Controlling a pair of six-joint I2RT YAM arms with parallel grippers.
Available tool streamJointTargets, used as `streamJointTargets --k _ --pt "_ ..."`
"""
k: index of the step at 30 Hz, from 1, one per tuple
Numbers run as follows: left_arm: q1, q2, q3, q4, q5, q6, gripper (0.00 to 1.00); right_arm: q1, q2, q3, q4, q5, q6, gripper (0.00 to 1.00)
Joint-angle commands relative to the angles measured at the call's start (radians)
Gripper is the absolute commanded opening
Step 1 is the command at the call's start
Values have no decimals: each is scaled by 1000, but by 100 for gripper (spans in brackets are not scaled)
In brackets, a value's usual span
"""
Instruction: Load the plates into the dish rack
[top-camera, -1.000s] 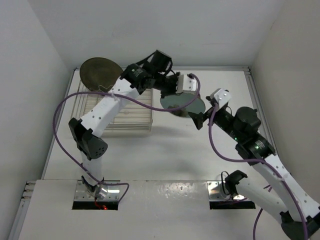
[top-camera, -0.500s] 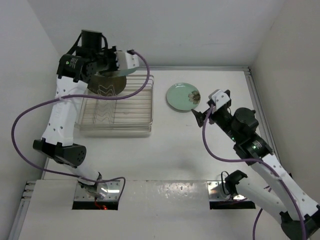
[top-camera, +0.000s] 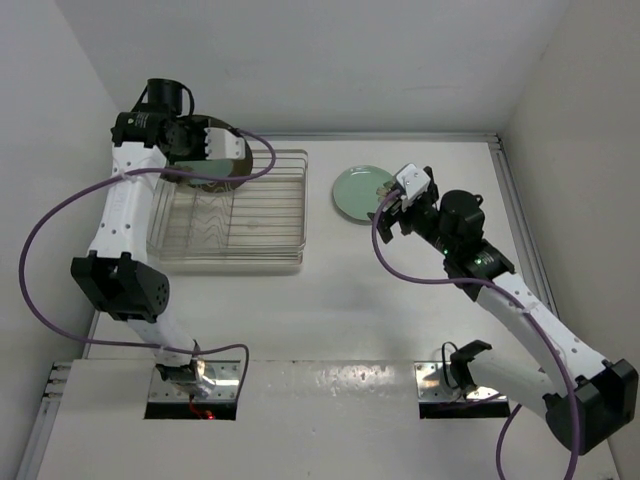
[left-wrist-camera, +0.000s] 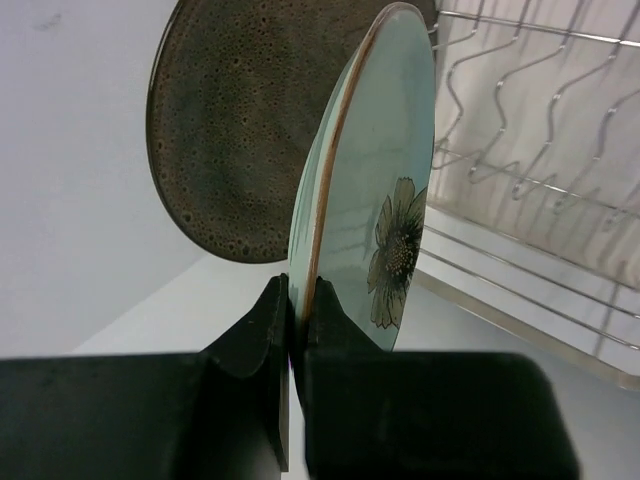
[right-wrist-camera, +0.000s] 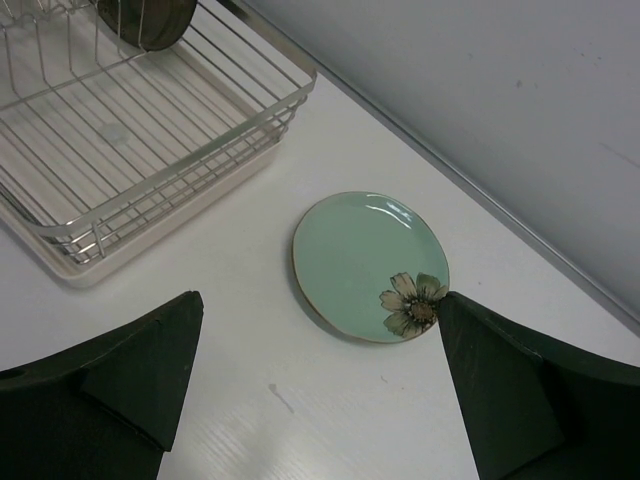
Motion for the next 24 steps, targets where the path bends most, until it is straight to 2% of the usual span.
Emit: streamJointTargets --k 1,9,24 --pt "12 -2 30 168 23 92 0 -13 4 41 96 -43 16 100" --pt "21 64 39 178 68 123 0 -41 -3 23 102 -40 44 100" --pt "21 156 21 236 56 144 0 -46 -6 18 96 -45 69 100"
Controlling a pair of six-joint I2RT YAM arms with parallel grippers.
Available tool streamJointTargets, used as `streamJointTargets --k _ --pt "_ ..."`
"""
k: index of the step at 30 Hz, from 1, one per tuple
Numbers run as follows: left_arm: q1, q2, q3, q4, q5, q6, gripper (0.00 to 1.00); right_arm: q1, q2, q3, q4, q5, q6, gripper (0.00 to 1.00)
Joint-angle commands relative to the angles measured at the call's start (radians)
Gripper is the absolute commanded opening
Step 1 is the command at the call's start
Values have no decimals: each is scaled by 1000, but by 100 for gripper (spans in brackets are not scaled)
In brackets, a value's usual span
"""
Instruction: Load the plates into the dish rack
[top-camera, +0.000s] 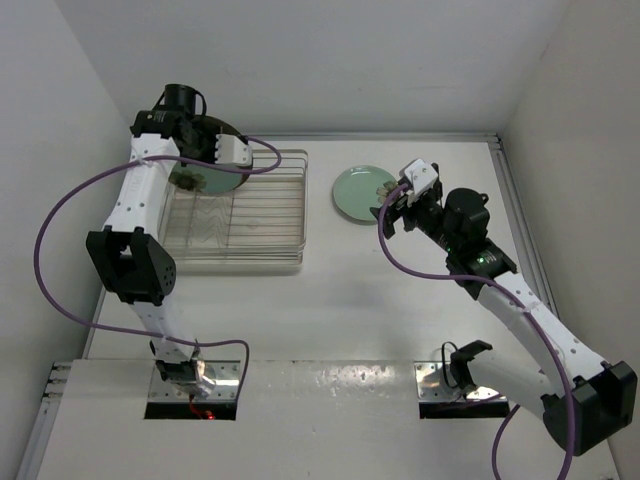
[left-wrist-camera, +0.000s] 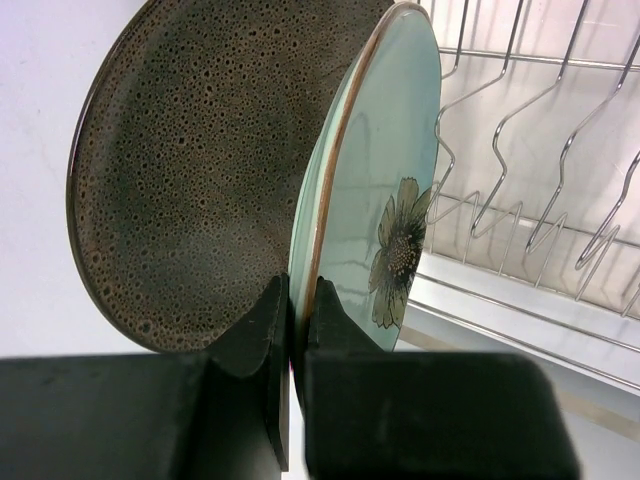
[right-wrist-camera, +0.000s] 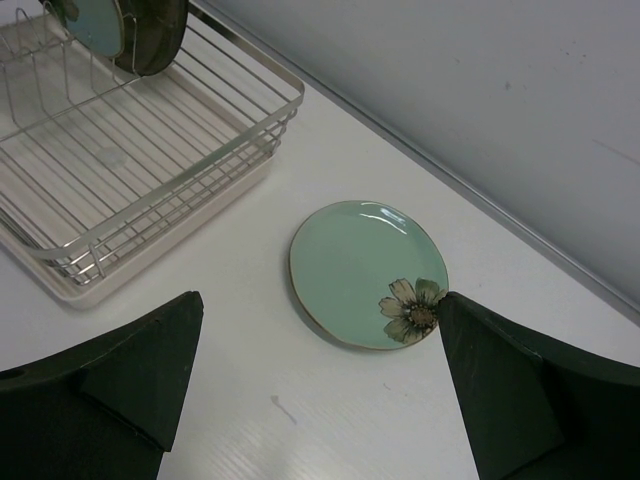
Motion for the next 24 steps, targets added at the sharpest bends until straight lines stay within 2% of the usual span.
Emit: streamJointTargets --k 1,7,12,18,24 --pt "8 5 12 183 12 64 0 -3 -11 17 53 -19 18 100" --pt "-12 51 10 267 -22 7 1 -5 -10 13 36 -16 22 100" --pt "-21 51 -11 276 -22 7 10 -23 15 45 -28 6 59 100" --pt "-21 63 -33 286 -42 16 13 -75 100 102 -114 24 172 100" --pt "-31 102 -45 308 -62 100 16 -84 96 72 -46 -40 184 100"
